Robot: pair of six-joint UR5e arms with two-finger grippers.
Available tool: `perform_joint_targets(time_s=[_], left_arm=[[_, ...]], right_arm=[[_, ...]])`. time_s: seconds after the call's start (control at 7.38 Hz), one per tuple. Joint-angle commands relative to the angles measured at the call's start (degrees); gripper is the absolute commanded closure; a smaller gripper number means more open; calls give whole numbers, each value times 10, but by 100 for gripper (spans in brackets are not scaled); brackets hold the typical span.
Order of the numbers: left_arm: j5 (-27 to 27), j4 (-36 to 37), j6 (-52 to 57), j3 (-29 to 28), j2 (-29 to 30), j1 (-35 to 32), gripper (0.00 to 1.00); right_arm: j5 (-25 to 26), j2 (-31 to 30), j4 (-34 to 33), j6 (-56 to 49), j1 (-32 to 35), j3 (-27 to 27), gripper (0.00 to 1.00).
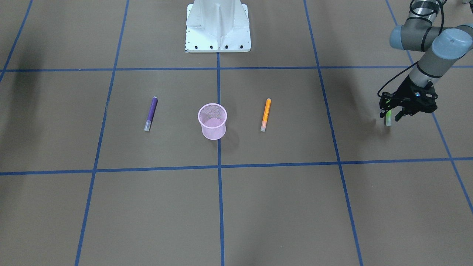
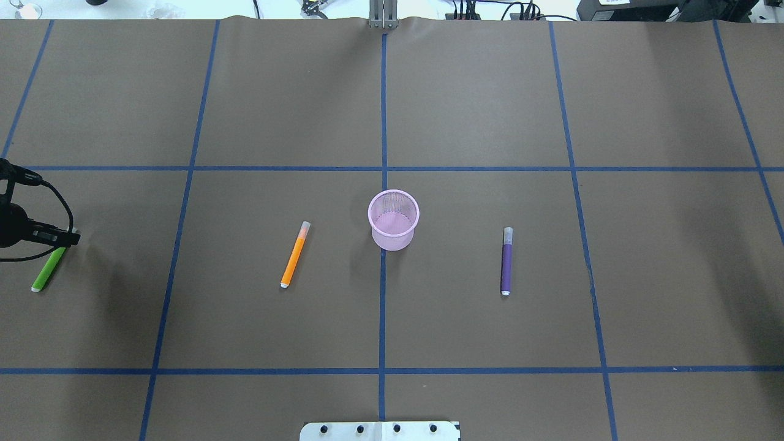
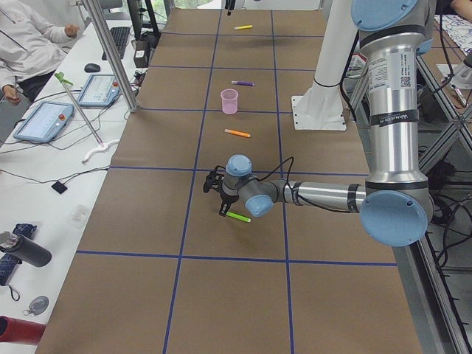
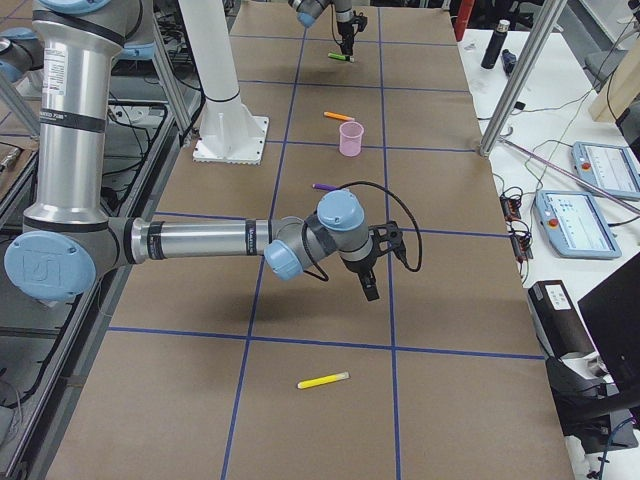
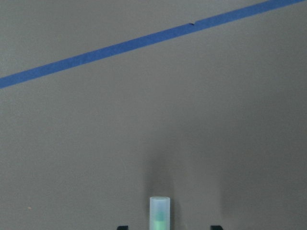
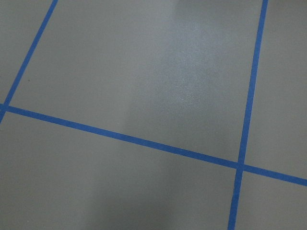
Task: Collect pens into pen holder
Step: 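Lower the left gripper onto the green marker and close it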
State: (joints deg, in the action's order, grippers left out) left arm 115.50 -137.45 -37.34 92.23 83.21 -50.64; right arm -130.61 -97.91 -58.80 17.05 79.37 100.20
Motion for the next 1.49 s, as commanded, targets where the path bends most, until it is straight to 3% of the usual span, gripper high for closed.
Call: perform_joint_targets(time_s=[0.0, 0.68, 0.95, 1.22, 1.36], left_arm=[[1, -1, 12, -9, 5, 0, 51], [2, -1, 39, -18, 6, 0, 62], [2, -2, 39, -16, 6, -1, 100], [27, -5, 39, 13, 0, -4, 100], [40, -5, 39, 59, -1, -10, 100]], right_arm=[[0, 0, 0, 0, 0, -1, 1], [1, -3, 1, -3, 0, -1, 1], [1, -4, 1, -3, 0, -1, 1], [0, -4, 1, -3, 0, -1, 0], [-1, -4, 2, 0, 0, -1, 1]])
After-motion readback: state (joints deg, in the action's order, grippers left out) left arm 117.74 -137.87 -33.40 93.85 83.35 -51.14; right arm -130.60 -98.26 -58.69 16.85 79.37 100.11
